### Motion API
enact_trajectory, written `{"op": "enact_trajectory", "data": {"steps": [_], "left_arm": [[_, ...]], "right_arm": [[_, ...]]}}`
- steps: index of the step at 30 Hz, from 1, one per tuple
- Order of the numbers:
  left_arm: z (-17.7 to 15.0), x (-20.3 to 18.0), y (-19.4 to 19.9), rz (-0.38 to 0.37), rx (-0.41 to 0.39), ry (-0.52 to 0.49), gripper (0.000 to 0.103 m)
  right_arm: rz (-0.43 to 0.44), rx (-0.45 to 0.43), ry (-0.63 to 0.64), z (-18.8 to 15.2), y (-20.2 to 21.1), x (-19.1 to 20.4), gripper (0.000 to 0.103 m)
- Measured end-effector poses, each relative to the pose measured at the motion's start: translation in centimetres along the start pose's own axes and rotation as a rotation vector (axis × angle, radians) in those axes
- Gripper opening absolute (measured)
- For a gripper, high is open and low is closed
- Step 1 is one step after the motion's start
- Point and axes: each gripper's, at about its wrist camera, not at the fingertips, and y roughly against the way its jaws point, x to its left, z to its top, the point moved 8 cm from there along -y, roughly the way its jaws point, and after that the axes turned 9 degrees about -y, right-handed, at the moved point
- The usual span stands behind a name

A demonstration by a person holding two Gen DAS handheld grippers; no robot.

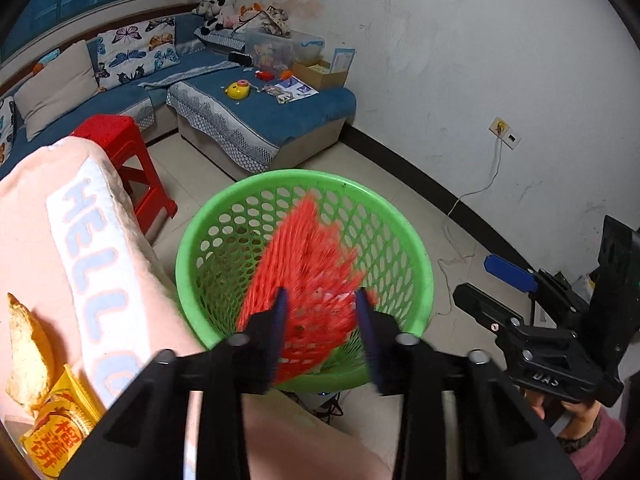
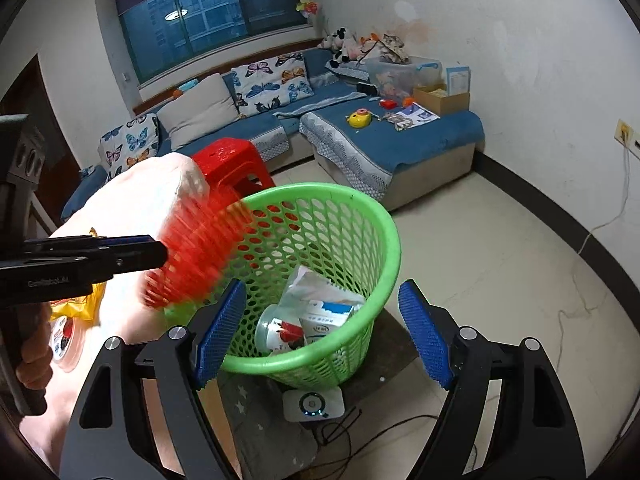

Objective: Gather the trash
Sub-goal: 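Carry the red mesh net over the green basket and open the left tool, then move both tools back over the table toward the remaining trash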

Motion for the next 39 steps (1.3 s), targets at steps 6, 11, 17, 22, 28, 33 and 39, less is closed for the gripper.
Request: {"op": "enact_trajectory", "data": {"steps": [6,11,17,22,28,33,39], "left_arm": [[-0.6,0.0,0.6,-0.007,-0.007,0.020,0.047],[-1.4,0.7,3.0,0.043,-0.034,0.031,0.047],[-3.1,1.8,7.7,0.144,-0.074,0.044,0.050],[-5.6,3.1,12.2,0.224,-0.107,0.084,0.053],[-9.0,5.5,16.6,0.314,-0.127,0.159,0.057],[-12.9,8.6,20.1,0.408,-0.124,0.255,0.060],[-19.0,13.2,24.2,0.538,-0.098,0.440,0.062]], "right_arm": [[0.001,-0.004,-0.010,-0.1,0.5,-0.1,0.078],[0.016,-0.013,-0.009,-0.1,1.3,0.7,0.078],[0.056,-0.013,0.029,-0.8,2.3,3.3,0.079],[0.098,-0.008,0.065,-1.6,3.0,6.0,0.080],[0.169,0.002,0.121,-2.6,3.8,10.3,0.083],[0.223,0.027,0.181,-4.0,3.6,13.8,0.085],[0.289,0.065,0.243,-5.5,3.0,17.9,0.086]]}}
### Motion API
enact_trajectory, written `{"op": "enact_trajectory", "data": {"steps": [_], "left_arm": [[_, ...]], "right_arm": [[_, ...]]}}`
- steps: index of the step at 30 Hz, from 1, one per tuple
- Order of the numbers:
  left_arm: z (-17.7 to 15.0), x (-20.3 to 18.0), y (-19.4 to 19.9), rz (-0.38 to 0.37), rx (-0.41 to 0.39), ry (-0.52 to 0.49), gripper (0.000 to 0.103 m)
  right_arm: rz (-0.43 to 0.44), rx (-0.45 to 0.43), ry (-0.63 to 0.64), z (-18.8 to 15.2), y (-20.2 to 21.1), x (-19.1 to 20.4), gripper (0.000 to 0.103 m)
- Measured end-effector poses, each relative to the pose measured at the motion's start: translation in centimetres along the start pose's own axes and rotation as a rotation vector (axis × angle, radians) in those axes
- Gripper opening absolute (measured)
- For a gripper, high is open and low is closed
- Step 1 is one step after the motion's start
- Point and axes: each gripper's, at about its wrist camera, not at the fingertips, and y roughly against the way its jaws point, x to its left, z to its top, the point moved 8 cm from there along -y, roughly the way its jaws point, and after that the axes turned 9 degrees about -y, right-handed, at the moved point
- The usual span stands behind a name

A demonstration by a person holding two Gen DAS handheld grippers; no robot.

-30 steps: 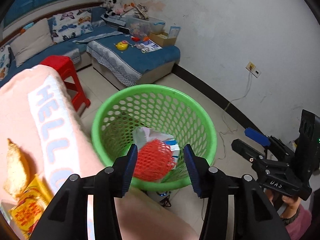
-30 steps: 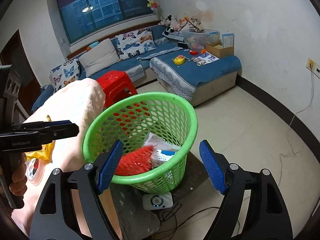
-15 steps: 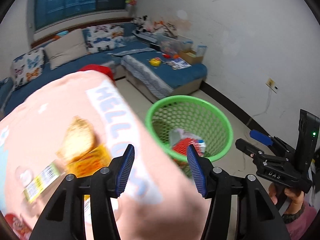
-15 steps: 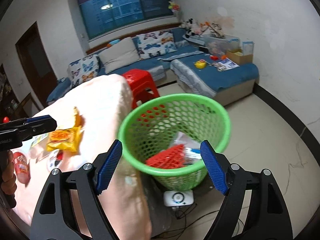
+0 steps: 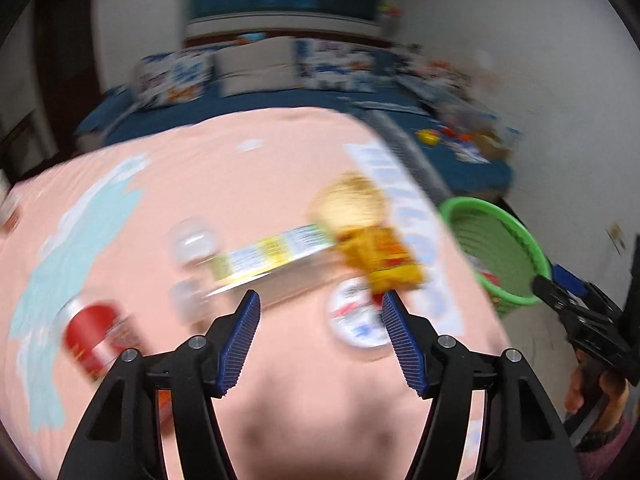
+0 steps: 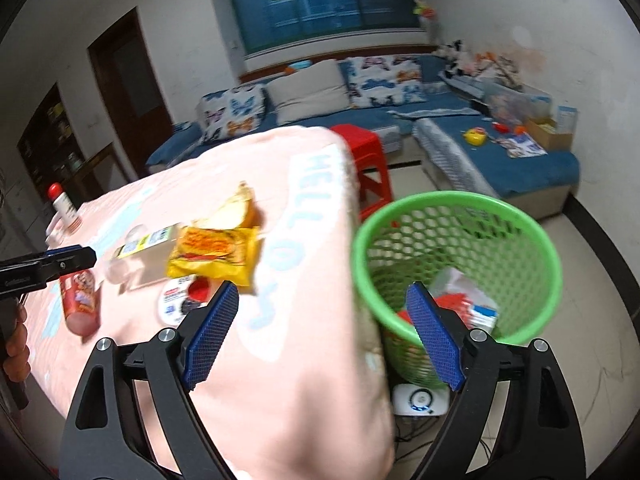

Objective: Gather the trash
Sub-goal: 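Move both tools back over the table toward the remaining trash, then grasp the red paper cup with the left tool while the right tool grasps the yellow snack bag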

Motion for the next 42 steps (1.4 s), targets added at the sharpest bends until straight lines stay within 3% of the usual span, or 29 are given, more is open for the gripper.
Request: {"op": "enact_trajectory", "data": {"steps": [6,13,24,37,42], "left_arm": [[-2.5,7.4,2.2,0.200,-0.011,0.139,0.072],[-5.3,13.9,3.0,0.271,0.023,0.358,0.081],[-8.2,17.1,-0.2,0.167,0.080,0.589,0.086],[-9.5,18.0,-3.6,0.168,0.142,0.638,0.086],[-9.5,18.4,-4.6,0.150,0.149,0.633,0.079]], "right_arm": [[0.062,0.028,0.062,-0.2,-1.6,3.6,0.087],[0.114,0.059,0.111,-0.5,-2.9,6.5,0.087],[0.137,0.095,0.158,-1.4,-4.6,8.6,0.088],[0.145,0.150,0.198,-1.9,-6.9,9.7,0.088],[0.152,0.176,0.223,-1.8,-8.2,10.5,0.088]]}}
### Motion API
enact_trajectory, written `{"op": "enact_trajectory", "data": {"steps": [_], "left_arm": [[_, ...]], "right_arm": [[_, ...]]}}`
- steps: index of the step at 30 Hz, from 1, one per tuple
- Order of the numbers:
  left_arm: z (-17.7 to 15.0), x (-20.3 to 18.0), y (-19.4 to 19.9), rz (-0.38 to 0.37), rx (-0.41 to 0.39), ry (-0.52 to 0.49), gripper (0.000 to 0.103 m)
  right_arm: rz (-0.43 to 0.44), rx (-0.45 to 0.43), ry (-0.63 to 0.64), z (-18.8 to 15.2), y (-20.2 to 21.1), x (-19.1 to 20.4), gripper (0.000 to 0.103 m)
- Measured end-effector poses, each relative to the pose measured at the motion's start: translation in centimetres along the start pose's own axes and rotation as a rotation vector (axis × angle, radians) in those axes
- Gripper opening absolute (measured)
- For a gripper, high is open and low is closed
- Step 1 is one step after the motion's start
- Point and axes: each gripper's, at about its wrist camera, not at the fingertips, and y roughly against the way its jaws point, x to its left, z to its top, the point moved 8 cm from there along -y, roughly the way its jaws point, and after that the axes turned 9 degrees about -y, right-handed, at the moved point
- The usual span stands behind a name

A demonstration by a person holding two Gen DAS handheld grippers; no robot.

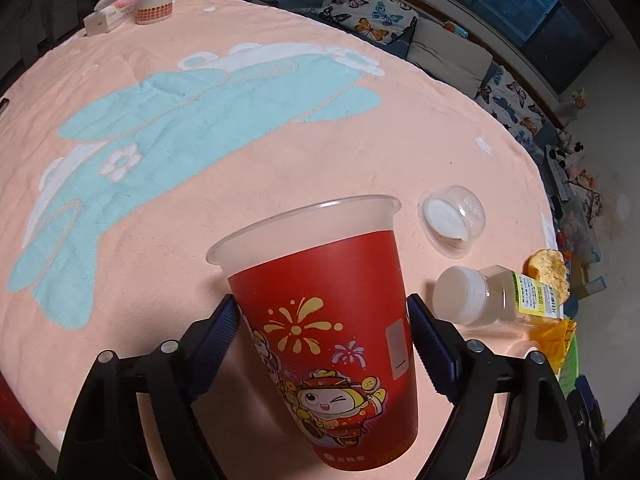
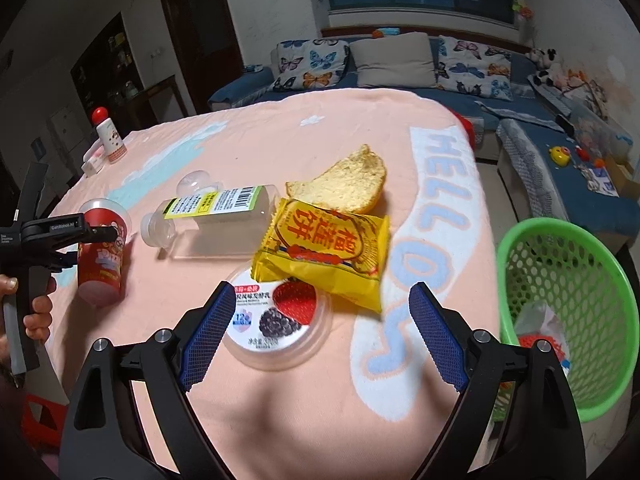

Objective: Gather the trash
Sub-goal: 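Grasp the red paper cup with the left tool while the right tool grasps the yellow snack bag, then lift the yellow snack bag over the green basket and open the right tool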

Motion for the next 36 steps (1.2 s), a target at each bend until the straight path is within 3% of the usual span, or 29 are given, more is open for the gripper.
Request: {"op": "enact_trajectory", "data": {"steps": [8,28,36], "left_arm": [[0.2,-0.2,0.0,-0.009,-0.013,-0.031,0.076],[0.9,-0.4,3.4,-0.030,-0.097,-0.116,0.072],[0.9,-0.7,5.0,-0.043,-0.128,-0.139,0.072]], "right_arm": [[0.005,0.033,-0.017,0.8,-2.2,0.4,0.088],[0.097,0.127,-0.252,2.6,-6.0,-2.5,0.088],[0.071,0.113,-0.234,2.8,-5.8,-2.8,0.088]]}}
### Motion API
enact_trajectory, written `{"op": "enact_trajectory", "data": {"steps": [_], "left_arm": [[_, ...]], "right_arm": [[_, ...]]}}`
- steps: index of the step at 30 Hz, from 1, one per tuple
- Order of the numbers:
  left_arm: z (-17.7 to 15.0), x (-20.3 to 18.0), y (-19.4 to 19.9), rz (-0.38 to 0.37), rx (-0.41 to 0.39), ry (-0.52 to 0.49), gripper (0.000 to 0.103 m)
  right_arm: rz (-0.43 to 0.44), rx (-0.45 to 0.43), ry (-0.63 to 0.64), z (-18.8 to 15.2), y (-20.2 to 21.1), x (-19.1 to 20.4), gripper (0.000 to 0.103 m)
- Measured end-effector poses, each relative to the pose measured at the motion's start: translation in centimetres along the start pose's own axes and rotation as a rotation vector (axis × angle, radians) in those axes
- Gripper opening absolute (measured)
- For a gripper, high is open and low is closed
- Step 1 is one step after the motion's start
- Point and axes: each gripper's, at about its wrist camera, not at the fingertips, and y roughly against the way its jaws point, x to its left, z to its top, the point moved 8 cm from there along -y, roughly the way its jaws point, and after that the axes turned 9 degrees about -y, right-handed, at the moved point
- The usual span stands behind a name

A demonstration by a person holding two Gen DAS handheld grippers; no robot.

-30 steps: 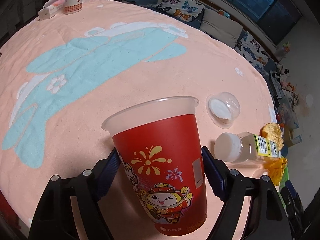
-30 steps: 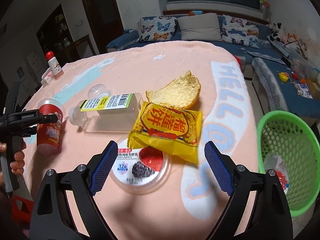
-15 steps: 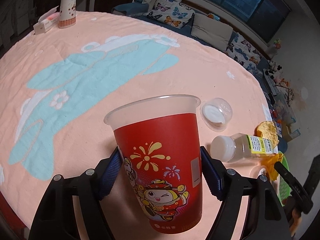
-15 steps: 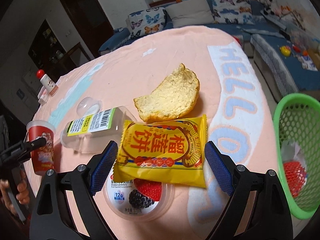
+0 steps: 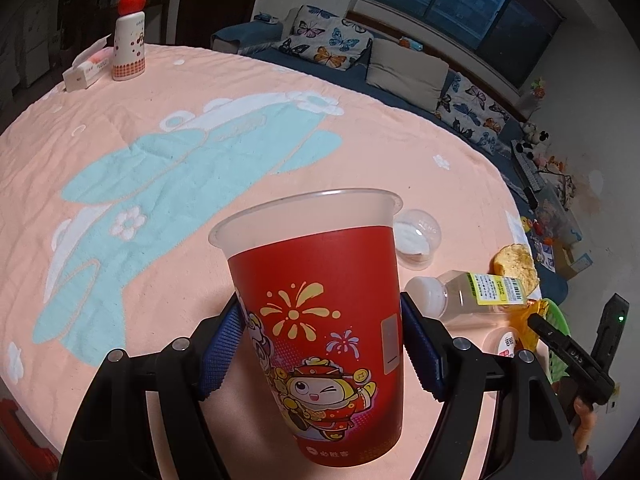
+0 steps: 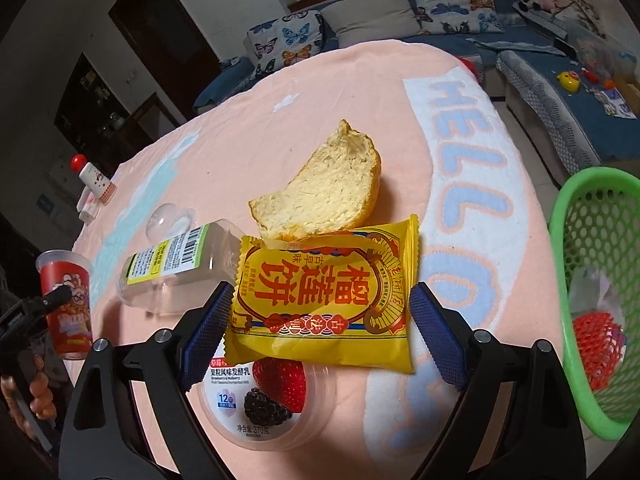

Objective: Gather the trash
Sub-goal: 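Lift the yellow snack bag over the green basket and open the right tool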

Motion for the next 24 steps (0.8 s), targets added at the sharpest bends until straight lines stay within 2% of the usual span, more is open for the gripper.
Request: {"op": "enact_trajectory", "data": {"steps": [8,12,24], "left_arm": [[0.4,-0.1,0.5,-0.005,-0.011,-0.016,0.072],[0.5,-0.4,0.6,-0.010,-0.015,-0.027,0.072],[1.7,-2.3,2.4,-0.032,-0.051,-0.076,0.072]], "right_arm": [[-0.033,0.002,0.011,-0.3,-0.6,-0.8,0.092],[-0.013,0.005,0.005,-0.3,-0.9,-0.9,0.092],[0.012,-0.025,-0.025,0.1,0.4,-1.2,0.076]]}}
